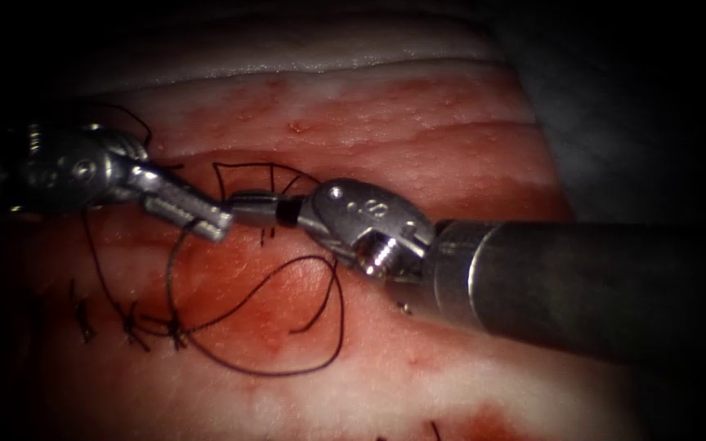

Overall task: Wound Closure
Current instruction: Loop the suture a single time around the right tool clockwise.

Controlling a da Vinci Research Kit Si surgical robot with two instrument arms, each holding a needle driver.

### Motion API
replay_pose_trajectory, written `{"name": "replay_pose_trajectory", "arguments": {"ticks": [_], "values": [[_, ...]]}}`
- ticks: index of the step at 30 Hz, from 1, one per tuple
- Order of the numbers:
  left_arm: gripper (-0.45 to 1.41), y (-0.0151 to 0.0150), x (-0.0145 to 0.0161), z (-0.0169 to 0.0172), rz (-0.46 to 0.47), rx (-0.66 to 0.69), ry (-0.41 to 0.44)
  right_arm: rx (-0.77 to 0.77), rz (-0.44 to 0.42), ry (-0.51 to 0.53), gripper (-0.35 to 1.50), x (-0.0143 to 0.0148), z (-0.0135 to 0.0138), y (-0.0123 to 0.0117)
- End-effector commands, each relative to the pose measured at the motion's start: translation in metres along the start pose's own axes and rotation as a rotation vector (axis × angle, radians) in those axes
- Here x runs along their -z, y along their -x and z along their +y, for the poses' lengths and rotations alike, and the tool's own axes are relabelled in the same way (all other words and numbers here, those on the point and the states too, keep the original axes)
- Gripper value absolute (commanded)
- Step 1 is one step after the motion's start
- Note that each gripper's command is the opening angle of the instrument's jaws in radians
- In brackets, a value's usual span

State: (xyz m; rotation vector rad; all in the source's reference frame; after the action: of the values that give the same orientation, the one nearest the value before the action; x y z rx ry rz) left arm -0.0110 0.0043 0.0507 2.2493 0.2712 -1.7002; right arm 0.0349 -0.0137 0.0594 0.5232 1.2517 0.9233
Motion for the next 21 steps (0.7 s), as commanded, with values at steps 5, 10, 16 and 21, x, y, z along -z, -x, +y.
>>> {"name": "replay_pose_trajectory", "arguments": {"ticks": [5,10,16,21], "values": [[-0.45,0.0016,-0.0015,0.0011,0.018,-0.024,0.008,-0.074,0.112,-0.111,-0.35,-0.0041,0.0012,-0.0002],[-0.45,0.0018,-0.0016,0.0013,0.036,-0.034,-0.016,-0.157,0.187,-0.178,-0.35,-0.0053,0.0013,-0.0006],[-0.45,0.0027,-0.0013,0.0017,0.058,-0.040,-0.039,-0.228,0.280,-0.247,-0.35,-0.0046,0.0016,-0.0016],[-0.45,0.0049,-0.0004,0.0021,0.032,0.024,-0.099,-0.286,0.403,-0.344,-0.35,-0.0018,0.0024,-0.0043]]}}
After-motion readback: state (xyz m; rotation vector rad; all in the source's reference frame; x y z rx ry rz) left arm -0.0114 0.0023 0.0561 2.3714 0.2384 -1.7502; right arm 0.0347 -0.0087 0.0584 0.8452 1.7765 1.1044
